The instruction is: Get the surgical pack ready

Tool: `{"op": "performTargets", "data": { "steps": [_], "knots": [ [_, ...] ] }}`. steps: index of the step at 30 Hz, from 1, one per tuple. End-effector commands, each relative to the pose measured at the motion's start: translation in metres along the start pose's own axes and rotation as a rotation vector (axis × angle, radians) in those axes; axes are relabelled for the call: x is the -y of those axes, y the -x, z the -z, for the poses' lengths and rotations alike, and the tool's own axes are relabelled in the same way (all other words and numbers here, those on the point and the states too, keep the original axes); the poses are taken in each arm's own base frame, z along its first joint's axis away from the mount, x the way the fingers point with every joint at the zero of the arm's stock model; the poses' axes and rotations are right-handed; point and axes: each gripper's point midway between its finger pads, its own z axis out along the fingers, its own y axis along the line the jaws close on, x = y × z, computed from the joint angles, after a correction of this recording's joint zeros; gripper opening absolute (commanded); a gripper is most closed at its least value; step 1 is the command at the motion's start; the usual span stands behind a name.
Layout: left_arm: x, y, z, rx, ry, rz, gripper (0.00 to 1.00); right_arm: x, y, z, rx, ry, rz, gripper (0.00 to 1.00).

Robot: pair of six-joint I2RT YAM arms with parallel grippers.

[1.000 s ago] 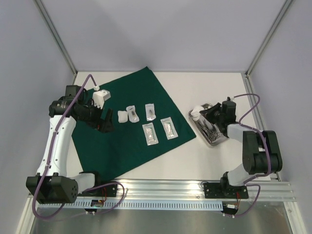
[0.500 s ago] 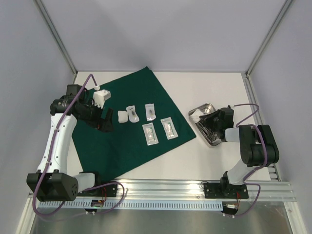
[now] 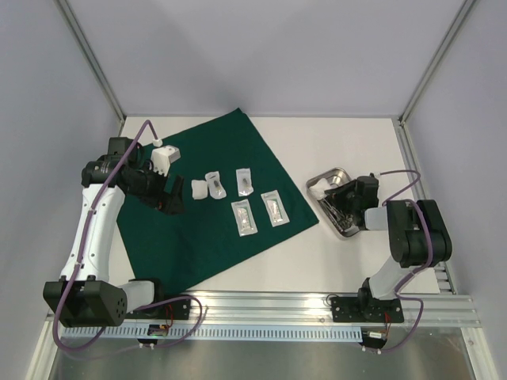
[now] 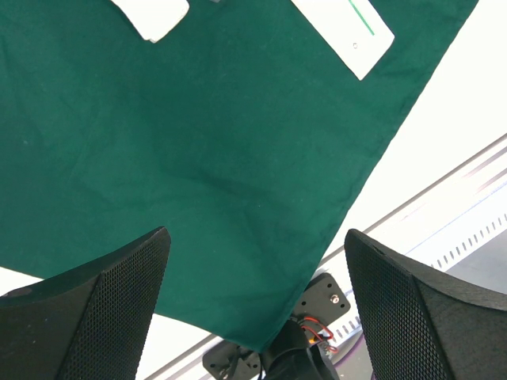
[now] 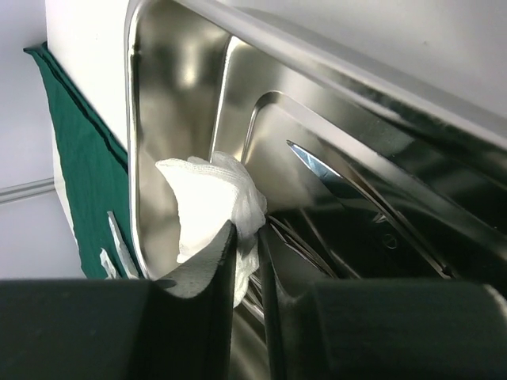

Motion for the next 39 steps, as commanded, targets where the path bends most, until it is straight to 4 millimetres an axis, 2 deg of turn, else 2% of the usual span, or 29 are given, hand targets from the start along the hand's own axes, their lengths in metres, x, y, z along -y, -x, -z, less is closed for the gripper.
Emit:
{"op": "performTargets", "data": {
  "steps": [1, 7, 8, 9, 11, 12, 14, 15, 17, 19, 20, 21, 22, 24, 25, 26, 27, 28, 29, 30, 31, 32, 33, 34, 35, 36, 37, 38, 39],
  "knots": [
    [0.002, 0.006, 0.005, 0.035, 0.013, -0.013, 1.00, -0.015, 0.019, 0.002, 0.075, 0.022, 0.046, 0.20],
    [0.001, 0.006, 0.004, 0.034, 0.012, -0.005, 0.99, -0.027, 0.035, 0.024, 0.135, -0.003, 0.127, 0.33],
    [0.001, 0.007, 0.004, 0.035, 0.011, -0.006, 0.97, -0.026, 0.036, 0.028, 0.137, -0.017, 0.140, 0.36],
    [0.000, 0.007, 0.003, 0.031, 0.010, 0.001, 0.94, -0.035, 0.041, 0.036, 0.159, -0.001, 0.152, 0.43],
    [-0.004, 0.008, 0.001, 0.019, 0.022, 0.014, 0.85, -0.036, 0.046, 0.044, 0.182, -0.018, 0.170, 0.46],
    [-0.008, 0.012, -0.001, 0.011, 0.028, 0.023, 0.80, -0.047, 0.053, 0.052, 0.209, 0.002, 0.195, 0.49],
    [-0.021, 0.019, -0.003, 0.004, 0.075, 0.027, 0.74, -0.053, 0.059, 0.062, 0.229, -0.004, 0.222, 0.50],
    [-0.030, 0.022, -0.012, -0.012, 0.083, 0.031, 0.74, -0.058, 0.067, 0.066, 0.264, -0.015, 0.248, 0.51],
    [-0.045, 0.023, -0.020, -0.054, 0.134, 0.035, 0.74, -0.064, 0.065, 0.071, 0.264, -0.026, 0.284, 0.51],
    [-0.058, 0.025, -0.033, -0.101, 0.147, 0.055, 0.74, -0.088, 0.067, 0.080, 0.288, 0.007, 0.352, 0.50],
    [-0.061, 0.027, -0.035, -0.105, 0.147, 0.060, 0.74, -0.099, 0.051, 0.080, 0.256, 0.024, 0.399, 0.50],
    [-0.062, 0.030, -0.039, -0.097, 0.144, 0.070, 0.75, -0.111, 0.044, 0.082, 0.245, 0.045, 0.438, 0.50],
    [-0.059, 0.033, -0.041, -0.081, 0.126, 0.072, 0.75, -0.140, 0.027, 0.084, 0.220, 0.105, 0.506, 0.50],
    [-0.059, 0.034, -0.045, -0.058, 0.116, 0.071, 0.76, -0.161, 0.001, 0.075, 0.148, 0.146, 0.566, 0.51],
    [-0.060, 0.033, -0.046, -0.060, 0.125, 0.066, 0.76, -0.178, -0.030, 0.074, 0.060, 0.213, 0.599, 0.51],
    [-0.063, 0.029, -0.047, -0.073, 0.135, 0.066, 0.77, -0.196, -0.046, 0.065, 0.001, 0.254, 0.599, 0.51],
    [-0.064, 0.025, -0.047, -0.089, 0.147, 0.067, 0.77, -0.205, -0.062, 0.060, -0.050, 0.279, 0.600, 0.52],
    [-0.069, 0.021, -0.046, -0.102, 0.174, 0.059, 0.77, -0.217, -0.091, 0.061, -0.135, 0.331, 0.609, 0.52],
    [-0.069, 0.013, -0.046, -0.111, 0.183, 0.059, 0.78, -0.232, -0.108, 0.048, -0.172, 0.362, 0.603, 0.52],
    [-0.069, 0.011, -0.046, -0.109, 0.190, 0.053, 0.78, -0.243, -0.122, 0.045, -0.200, 0.393, 0.606, 0.53],
    [-0.070, 0.008, -0.045, -0.106, 0.204, 0.046, 0.79, -0.251, -0.149, 0.045, -0.253, 0.425, 0.622, 0.53],
    [-0.069, -0.002, -0.048, -0.122, 0.206, 0.048, 0.80, -0.245, -0.169, 0.027, -0.301, 0.405, 0.621, 0.53],
    [-0.069, -0.002, -0.045, -0.105, 0.224, 0.040, 0.80, -0.272, -0.177, 0.027, -0.306, 0.460, 0.625, 0.54],
    [-0.073, -0.007, -0.043, -0.115, 0.252, 0.033, 0.80, -0.276, -0.201, 0.027, -0.360, 0.480, 0.638, 0.54],
    [-0.075, -0.015, -0.044, -0.129, 0.266, 0.038, 0.81, -0.269, -0.220, 0.010, -0.399, 0.461, 0.649, 0.55],
    [-0.079, -0.018, -0.040, -0.117, 0.288, 0.046, 0.81, -0.289, -0.228, 0.010, -0.405, 0.502, 0.650, 0.55],
    [-0.083, -0.022, -0.039, -0.119, 0.298, 0.060, 0.82, -0.291, -0.244, 0.008, -0.435, 0.504, 0.657, 0.55],
    [-0.085, -0.027, -0.039, -0.122, 0.299, 0.076, 0.82, -0.277, -0.259, -0.010, -0.470, 0.470, 0.661, 0.54],
    [-0.087, -0.030, -0.039, -0.124, 0.295, 0.090, 0.82, -0.294, -0.264, -0.012, -0.471, 0.495, 0.650, 0.54]
  ]
}}
